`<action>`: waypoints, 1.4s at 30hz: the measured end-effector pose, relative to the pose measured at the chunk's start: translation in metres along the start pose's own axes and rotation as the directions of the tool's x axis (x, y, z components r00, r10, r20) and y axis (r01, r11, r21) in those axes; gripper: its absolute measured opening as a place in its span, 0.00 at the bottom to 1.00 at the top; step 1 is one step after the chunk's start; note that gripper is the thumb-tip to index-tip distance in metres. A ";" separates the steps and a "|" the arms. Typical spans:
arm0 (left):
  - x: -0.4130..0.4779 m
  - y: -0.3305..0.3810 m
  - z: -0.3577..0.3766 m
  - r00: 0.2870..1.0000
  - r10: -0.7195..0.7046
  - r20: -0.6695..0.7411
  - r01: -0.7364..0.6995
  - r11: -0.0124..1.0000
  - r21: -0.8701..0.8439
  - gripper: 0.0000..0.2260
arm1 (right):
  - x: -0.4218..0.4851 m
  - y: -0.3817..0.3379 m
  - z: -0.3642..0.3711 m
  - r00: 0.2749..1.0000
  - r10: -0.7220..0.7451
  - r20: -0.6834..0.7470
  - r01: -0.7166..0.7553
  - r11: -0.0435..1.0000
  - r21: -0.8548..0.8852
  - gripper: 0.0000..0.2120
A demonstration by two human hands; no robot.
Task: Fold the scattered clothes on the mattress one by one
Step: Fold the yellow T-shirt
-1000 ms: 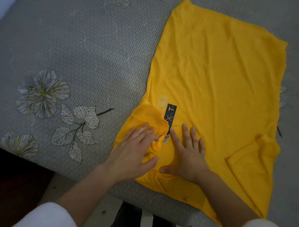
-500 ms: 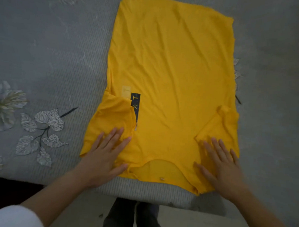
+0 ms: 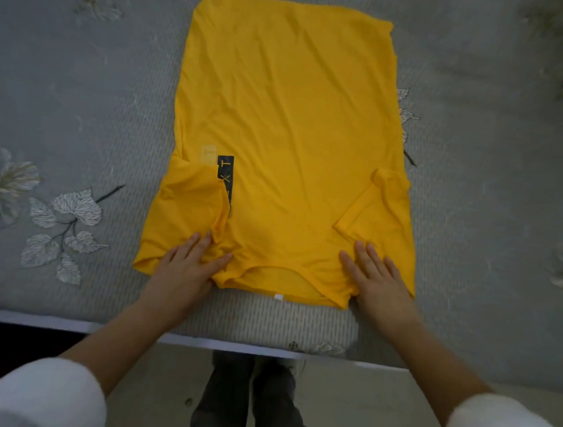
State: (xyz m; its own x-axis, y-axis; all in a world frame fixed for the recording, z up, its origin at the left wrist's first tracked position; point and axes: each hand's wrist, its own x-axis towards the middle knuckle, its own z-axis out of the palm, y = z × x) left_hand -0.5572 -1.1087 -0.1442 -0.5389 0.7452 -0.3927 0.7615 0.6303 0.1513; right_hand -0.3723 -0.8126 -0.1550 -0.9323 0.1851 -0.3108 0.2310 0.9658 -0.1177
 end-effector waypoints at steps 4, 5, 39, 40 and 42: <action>-0.001 0.001 -0.007 0.998 -0.052 -0.046 0.046 0.991 -0.122 0.17 | 0.017 0.002 -0.032 0.967 0.246 0.063 -0.252 0.903 0.349 0.19; -0.001 0.002 -0.007 0.997 -0.071 0.002 0.071 0.981 -0.180 0.18 | 0.018 0.006 -0.039 0.960 0.258 0.112 -0.281 0.868 0.408 0.15; 0.219 -0.106 -0.183 0.931 -0.098 0.352 0.289 0.784 -0.549 0.07 | 0.248 0.093 -0.173 0.871 0.325 0.369 -0.473 0.757 0.451 0.09; 0.229 -0.110 -0.182 0.954 -0.145 0.264 0.271 0.795 -0.543 0.05 | 0.260 0.096 -0.172 0.873 0.374 0.313 -0.483 0.754 0.445 0.14; 0.245 -0.115 -0.174 0.955 -0.292 0.045 0.274 0.819 -0.504 0.05 | 0.275 0.096 -0.167 0.870 0.471 0.146 -0.479 0.738 0.475 0.21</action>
State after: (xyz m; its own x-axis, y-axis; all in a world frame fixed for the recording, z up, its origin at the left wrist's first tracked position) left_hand -0.8399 -0.9608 -0.1002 -0.7208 0.5184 -0.4601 0.2943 0.8299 0.4740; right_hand -0.6524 -0.6385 -0.0943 -0.6615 0.5897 -0.4634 0.7497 0.5378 -0.3857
